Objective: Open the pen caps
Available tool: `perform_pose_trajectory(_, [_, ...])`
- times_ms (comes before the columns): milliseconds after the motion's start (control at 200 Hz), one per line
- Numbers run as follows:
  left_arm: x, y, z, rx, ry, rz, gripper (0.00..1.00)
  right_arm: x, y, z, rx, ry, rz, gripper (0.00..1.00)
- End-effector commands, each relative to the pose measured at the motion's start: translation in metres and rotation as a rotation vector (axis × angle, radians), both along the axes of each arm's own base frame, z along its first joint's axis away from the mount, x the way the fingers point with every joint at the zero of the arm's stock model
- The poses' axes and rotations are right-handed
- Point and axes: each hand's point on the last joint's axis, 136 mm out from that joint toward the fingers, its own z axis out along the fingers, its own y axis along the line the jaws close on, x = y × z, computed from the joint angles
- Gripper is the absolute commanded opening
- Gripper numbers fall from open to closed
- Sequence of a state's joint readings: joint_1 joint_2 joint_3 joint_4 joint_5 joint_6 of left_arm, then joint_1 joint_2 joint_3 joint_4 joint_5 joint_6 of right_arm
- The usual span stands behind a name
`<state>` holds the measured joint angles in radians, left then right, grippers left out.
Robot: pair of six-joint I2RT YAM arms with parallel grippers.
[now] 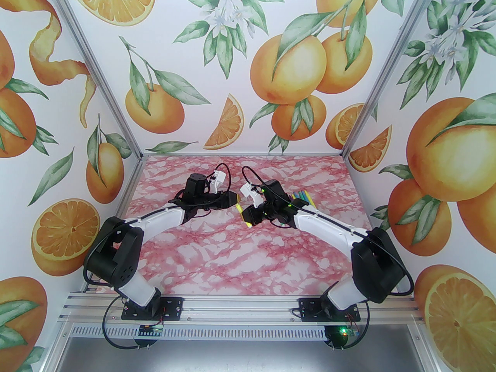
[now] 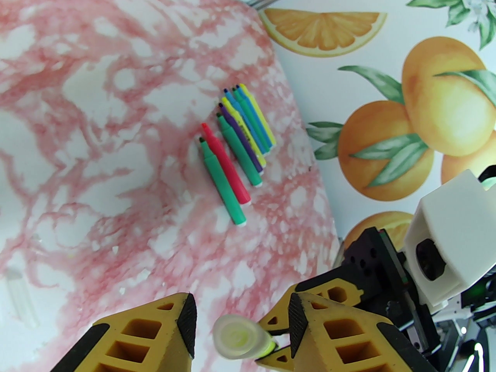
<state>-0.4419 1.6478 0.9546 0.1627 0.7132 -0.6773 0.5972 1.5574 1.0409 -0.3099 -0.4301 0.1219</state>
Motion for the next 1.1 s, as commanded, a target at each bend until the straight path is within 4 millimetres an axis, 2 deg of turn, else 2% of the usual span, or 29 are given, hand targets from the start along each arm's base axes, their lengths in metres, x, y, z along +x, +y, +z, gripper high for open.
perform_pose_trajectory(0, [0.005, -0.01, 0.017, -0.042, -0.042, -0.03, 0.41, 0.0, 0.005, 0.012, 0.027, -0.044, 0.022, 0.06])
perform_pose_trajectory(305, [0.003, -0.013, 0.017, -0.05, -0.04, -0.037, 0.32, 0.002, 0.004, 0.012, 0.027, -0.052, 0.016, 0.06])
perform_pose_trajectory(485, [0.003, -0.012, 0.018, -0.05, -0.041, -0.036, 0.2, 0.002, 0.004, 0.01, 0.026, -0.049, 0.014, 0.07])
perform_pose_trajectory(620, [0.003, -0.012, 0.019, -0.052, -0.042, -0.035, 0.13, 0.004, 0.003, 0.008, 0.028, -0.05, 0.005, 0.11])
perform_pose_trajectory(801, [0.003, -0.013, 0.022, -0.06, -0.042, -0.037, 0.07, 0.004, 0.003, 0.004, 0.029, -0.048, 0.001, 0.3])
perform_pose_trajectory(1096, [0.002, -0.013, 0.028, -0.074, -0.049, -0.038, 0.02, 0.003, 0.006, -0.004, 0.034, -0.029, 0.011, 0.34])
